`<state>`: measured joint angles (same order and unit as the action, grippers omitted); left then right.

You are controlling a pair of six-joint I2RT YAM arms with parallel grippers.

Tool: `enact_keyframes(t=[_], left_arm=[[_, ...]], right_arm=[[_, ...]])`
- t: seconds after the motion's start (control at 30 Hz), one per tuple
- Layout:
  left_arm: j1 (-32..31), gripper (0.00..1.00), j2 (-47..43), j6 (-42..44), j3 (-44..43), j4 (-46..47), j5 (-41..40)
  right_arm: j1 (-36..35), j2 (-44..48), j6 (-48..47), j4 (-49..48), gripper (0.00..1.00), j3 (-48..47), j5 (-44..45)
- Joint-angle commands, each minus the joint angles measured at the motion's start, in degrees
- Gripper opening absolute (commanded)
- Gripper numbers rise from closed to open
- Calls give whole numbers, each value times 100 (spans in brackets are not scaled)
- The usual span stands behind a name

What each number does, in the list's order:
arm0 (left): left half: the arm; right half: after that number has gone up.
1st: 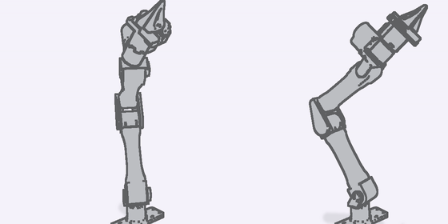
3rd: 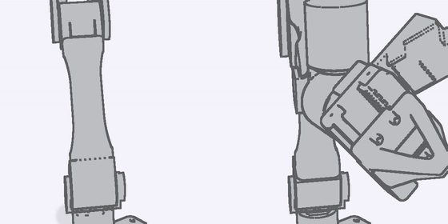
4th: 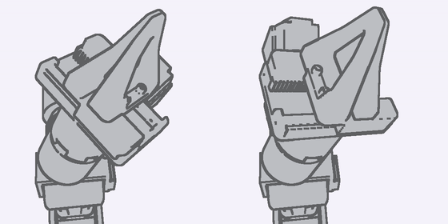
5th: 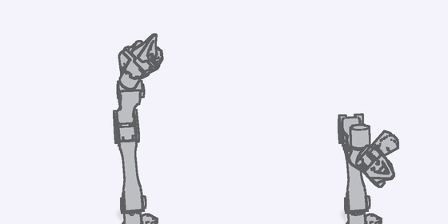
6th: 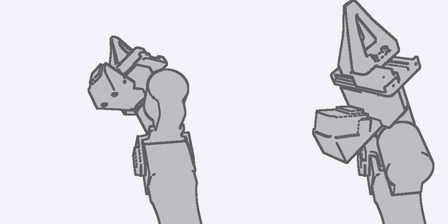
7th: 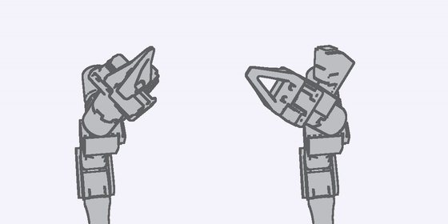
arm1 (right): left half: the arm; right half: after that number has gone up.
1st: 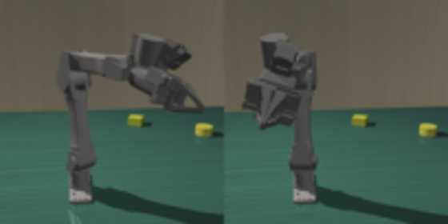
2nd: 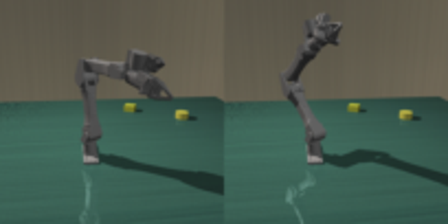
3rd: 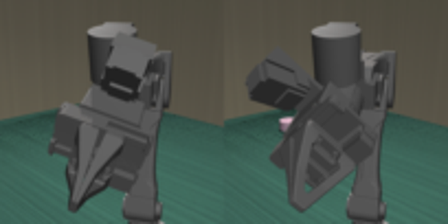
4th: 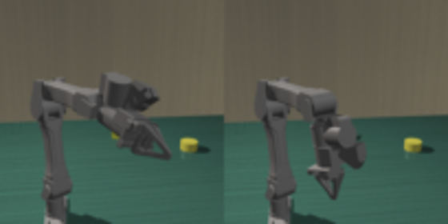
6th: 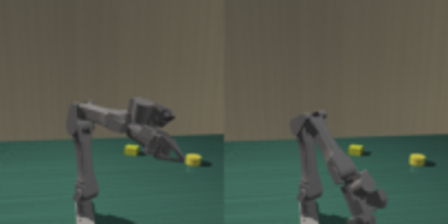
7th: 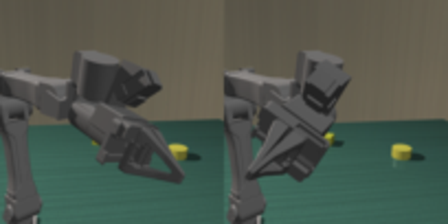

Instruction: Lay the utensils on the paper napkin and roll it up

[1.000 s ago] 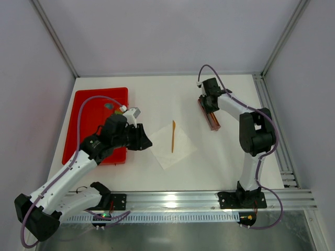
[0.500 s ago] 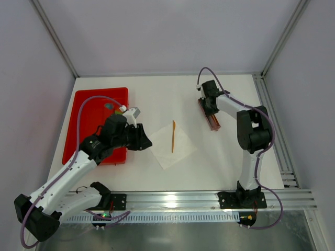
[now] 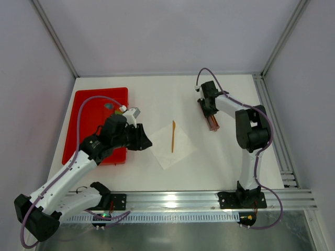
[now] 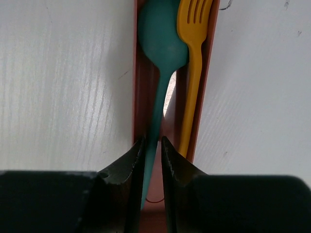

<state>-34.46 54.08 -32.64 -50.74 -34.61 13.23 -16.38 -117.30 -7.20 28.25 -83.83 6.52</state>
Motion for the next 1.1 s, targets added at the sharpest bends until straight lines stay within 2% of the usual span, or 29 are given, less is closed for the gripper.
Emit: enact_keyframes(t=[0.0,0.23,0.27,0.67,0.93,1.07], left_arm=[[18,37,-21,30,-76,95,48],[18,37,-12,12,-68,112,39],[18,37,-12,-5,-68,130,48],[18,37,23,-76,-59,235,109],[18,37,67,-102,-41,262,162],[18,37,49,-93,-59,244,136]], right_arm=[[-5,-136,-18,93,20,-107,85],[3,5,-263,225,8,-37,94],[3,22,-299,216,4,-19,95],[-14,822,-396,312,4,60,-55],[-14,665,-396,409,4,-124,-213],[-14,366,-405,436,12,-458,-143]])
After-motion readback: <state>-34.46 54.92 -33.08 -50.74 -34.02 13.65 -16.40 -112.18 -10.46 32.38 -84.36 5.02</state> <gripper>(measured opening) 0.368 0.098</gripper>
